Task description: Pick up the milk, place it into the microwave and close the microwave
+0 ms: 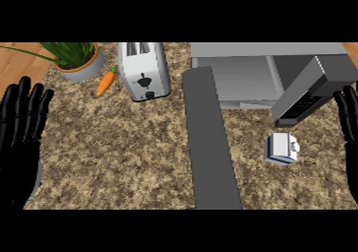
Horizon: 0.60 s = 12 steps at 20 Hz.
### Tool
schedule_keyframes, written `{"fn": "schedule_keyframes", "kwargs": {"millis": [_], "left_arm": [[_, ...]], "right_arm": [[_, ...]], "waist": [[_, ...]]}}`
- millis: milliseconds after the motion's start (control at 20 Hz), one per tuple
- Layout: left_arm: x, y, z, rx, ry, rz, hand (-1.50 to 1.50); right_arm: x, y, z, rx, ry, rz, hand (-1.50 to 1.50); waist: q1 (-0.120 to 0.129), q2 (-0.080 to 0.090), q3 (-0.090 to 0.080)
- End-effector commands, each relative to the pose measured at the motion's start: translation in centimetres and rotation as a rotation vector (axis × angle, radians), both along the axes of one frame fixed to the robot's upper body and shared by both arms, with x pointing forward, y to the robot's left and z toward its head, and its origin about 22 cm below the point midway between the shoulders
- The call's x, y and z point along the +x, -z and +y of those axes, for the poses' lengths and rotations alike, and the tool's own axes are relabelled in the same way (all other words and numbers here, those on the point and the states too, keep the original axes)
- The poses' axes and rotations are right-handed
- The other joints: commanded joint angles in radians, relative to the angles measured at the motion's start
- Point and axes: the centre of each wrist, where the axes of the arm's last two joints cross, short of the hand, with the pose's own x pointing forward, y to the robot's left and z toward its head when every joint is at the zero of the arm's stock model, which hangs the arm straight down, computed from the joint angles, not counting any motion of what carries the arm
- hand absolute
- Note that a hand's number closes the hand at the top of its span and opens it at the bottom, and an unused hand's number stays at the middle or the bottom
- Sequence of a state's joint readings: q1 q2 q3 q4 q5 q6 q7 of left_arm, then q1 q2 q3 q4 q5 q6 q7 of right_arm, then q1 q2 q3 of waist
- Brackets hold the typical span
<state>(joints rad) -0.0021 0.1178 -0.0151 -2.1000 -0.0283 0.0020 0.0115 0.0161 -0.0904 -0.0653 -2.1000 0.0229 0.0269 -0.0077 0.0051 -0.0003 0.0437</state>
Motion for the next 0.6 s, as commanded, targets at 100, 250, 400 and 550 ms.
{"fn": "schedule_keyframes", "kwargs": {"millis": [100,250,400,550], "left_arm": [[-0.6,-0.1,-0.5,0.024,-0.047,0.017,-1.5],[-1.9,-0.8,-0.8,-0.018,-0.08,0.006,-1.5],[-1.7,2.4,-0.7,-0.197,-0.057,0.121,-1.5],[-3.5,2.8,-0.5,-0.225,-0.029,0.15,-1.5]], "right_arm": [[-0.4,0.5,2.1,0.05,-0.045,0.011,-1.5],[-0.3,-0.4,1.4,0.053,-0.072,-0.011,-1.5],[0.4,0.2,4.5,0.178,-0.345,0.116,-1.5],[-0.8,0.6,5.8,0.192,-0.376,0.109,-1.5]], "waist": [[-0.003,-0.001,-0.044],[-0.004,-0.001,-0.044],[0.007,-0.001,-0.044],[0.001,-0.002,-0.044]]}}
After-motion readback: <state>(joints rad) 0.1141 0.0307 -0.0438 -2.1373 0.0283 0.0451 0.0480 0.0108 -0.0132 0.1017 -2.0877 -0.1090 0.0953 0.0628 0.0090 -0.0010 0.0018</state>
